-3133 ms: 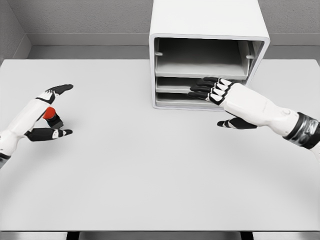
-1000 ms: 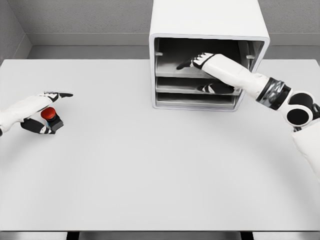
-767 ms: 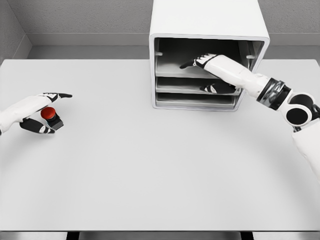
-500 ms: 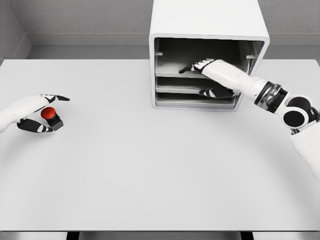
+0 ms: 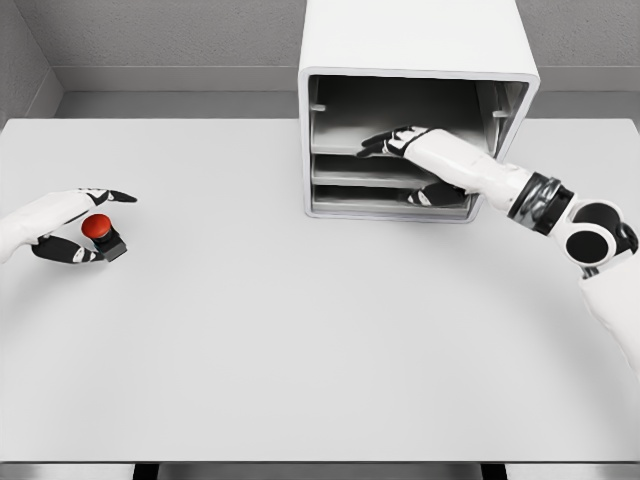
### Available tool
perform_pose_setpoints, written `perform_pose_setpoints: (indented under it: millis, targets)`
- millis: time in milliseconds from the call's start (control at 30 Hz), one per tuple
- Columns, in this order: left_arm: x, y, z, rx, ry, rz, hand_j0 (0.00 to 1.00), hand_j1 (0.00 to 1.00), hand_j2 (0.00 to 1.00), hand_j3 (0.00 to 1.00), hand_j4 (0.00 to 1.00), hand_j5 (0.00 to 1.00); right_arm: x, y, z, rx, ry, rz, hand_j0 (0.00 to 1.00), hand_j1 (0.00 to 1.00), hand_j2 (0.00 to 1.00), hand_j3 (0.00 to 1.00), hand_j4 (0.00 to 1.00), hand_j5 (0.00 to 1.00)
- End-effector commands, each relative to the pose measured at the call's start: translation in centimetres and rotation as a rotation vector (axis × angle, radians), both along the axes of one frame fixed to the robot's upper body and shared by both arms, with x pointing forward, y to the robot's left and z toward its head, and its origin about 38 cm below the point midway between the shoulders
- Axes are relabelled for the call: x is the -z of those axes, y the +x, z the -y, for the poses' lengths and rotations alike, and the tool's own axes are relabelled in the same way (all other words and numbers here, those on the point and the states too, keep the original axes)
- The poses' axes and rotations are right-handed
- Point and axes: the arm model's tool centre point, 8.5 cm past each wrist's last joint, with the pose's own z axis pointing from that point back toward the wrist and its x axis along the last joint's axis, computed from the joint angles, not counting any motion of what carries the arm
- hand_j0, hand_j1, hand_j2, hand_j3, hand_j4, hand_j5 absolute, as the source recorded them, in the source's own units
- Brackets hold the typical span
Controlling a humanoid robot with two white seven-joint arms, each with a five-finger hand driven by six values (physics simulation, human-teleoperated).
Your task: Slide open multi-storey tabletop storage cabinets and put open load switch and slide close multi-storey tabletop storage cabinets
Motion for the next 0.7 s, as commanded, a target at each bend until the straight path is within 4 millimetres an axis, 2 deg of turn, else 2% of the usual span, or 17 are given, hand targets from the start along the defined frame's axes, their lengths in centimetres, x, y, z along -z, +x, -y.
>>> perform_pose_setpoints:
  millis: [0,67,567,667]
  targets:
    - [0.3,0.0,-0.3,-0.01,-0.006,-0.009,0.87,0.87,0.87,0.87,0.87,0.87,-0.7,-0.4,-0.5,-0.025,-0.011,0.025,0.83,0.83,0.83,0.83,0.83,0.83]
    - [0.3,-0.1,-0.4,-0.011,-0.005,-0.011,0.87,0.87,0.87,0.87,0.87,0.87,-0.6,-0.7,0.1,-0.022,-0.016,0.024,0.83,0.83,0.83,0.83,0.83,0.83]
    - [0.3,-0.1,-0.2,-0.003,-0.003,-0.01,0.85,0.85,0.85,0.85,0.85,0.85,-1.3,-3.0,-0.4,-0.106,-0.031,0.079,0.84,0.84,0.84,0.84,0.84,0.84]
    - [0.3,-0.1,-0.2,-0.002,-0.003,-0.009,0.79,0.79,0.79,0.79,0.79,0.79,-1.0,-3.1,-0.4,-0.107,-0.029,0.073,0.84,0.84,0.84,0.84,0.84,0.84]
